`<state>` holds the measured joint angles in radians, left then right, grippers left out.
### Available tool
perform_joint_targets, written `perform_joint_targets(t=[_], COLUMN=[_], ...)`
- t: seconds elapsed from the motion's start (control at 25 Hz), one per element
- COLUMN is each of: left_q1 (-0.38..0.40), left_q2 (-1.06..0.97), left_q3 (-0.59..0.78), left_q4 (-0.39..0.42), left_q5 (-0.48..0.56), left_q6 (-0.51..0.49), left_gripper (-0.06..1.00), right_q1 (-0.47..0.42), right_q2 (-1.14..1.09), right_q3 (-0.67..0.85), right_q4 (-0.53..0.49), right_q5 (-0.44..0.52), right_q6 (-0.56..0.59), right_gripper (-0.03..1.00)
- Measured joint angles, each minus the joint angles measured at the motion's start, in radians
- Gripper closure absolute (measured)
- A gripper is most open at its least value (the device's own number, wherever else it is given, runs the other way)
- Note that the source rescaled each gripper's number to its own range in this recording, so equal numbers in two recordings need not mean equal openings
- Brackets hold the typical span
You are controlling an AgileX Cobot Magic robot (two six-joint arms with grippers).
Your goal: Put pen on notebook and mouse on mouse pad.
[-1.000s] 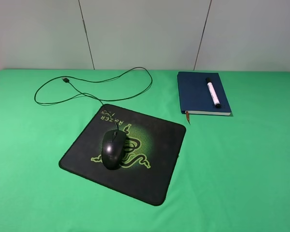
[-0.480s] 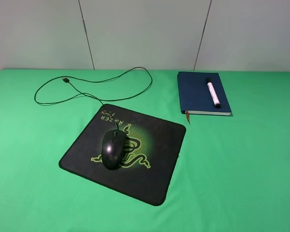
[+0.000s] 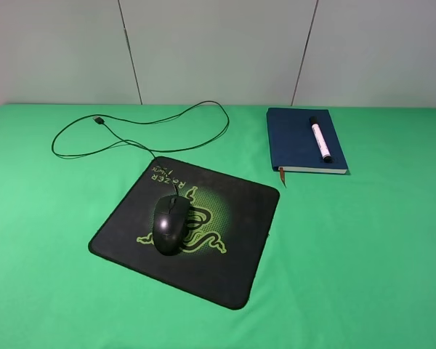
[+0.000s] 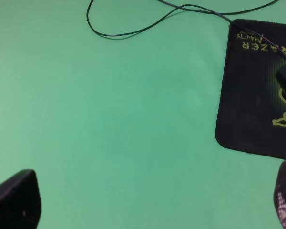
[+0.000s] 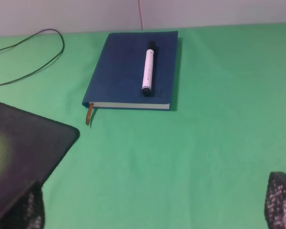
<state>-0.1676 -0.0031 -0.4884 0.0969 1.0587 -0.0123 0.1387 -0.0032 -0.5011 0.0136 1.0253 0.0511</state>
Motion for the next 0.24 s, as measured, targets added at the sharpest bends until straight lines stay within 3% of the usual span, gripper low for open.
perform_joint_targets(t=[0.24], left_q1=[0.000], left_q2=[0.000], left_q3=[0.000], left_q4=[0.000], left_q5=[0.000], left_q6=[0.000], left_gripper=[-0.01], right_q1=[0.000], right_q2=[0.000], right_q3=[0.000], right_q4=[0.000], right_q5=[0.000], right_q6=[0.000], right_gripper=[-0.03])
